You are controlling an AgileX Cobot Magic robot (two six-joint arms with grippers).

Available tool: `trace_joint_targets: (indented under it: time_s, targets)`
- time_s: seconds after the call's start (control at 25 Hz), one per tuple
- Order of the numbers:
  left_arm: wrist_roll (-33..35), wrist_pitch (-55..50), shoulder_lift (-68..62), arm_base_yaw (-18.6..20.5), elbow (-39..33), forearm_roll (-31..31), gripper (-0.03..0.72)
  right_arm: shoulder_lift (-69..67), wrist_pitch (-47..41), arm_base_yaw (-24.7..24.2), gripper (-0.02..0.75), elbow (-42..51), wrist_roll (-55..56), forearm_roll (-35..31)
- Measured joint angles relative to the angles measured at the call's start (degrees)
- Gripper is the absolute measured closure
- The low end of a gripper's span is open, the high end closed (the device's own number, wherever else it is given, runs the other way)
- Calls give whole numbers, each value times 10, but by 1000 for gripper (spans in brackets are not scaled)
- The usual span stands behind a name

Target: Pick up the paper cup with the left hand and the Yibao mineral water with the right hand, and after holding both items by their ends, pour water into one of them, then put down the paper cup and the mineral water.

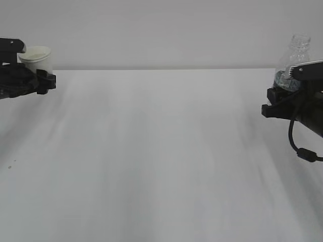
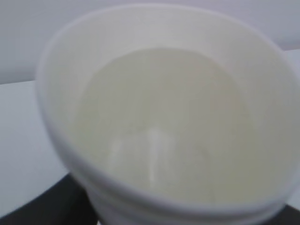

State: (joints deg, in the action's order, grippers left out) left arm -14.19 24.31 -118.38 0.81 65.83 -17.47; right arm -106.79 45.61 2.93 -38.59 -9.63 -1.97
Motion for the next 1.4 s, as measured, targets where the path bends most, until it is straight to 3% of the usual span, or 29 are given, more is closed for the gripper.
trace_joint_targets:
  time_s: [0.28,0.6,1.4]
  targets:
    - [1,14,0,2,-17,0,267,0,0,0,354,0,0,0]
    - [14,112,-2,2,-68,1,267,0,0,0,354,0,0,0]
    - [69,263,-3,2,-186,94,267,0,0,0,355,0,0,12]
